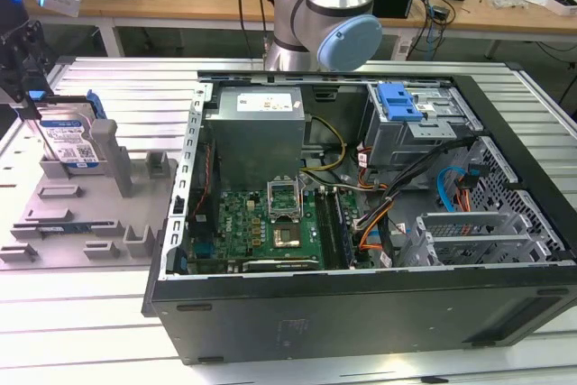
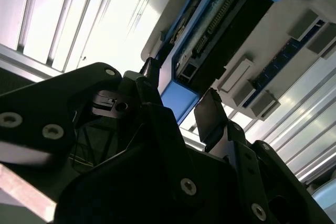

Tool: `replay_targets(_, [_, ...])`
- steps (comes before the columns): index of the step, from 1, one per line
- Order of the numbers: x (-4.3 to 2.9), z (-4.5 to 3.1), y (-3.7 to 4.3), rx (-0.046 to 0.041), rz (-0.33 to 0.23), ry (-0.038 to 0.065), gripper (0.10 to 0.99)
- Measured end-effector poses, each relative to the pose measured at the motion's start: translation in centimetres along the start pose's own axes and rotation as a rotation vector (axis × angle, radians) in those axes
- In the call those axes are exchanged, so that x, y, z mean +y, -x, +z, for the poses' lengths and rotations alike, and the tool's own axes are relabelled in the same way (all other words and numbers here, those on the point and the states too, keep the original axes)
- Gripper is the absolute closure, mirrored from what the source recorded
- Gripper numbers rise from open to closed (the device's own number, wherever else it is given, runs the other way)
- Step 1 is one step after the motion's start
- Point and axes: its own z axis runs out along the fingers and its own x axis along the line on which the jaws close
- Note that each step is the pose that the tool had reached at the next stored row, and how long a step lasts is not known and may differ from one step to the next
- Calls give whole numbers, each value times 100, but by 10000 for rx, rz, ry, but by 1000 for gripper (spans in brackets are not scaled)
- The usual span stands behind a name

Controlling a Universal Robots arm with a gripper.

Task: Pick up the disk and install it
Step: 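Pick up the disk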

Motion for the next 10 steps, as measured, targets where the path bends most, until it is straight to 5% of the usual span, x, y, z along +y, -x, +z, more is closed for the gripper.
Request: replay_targets(10, [-1, 50, 0, 0, -1, 25, 545])
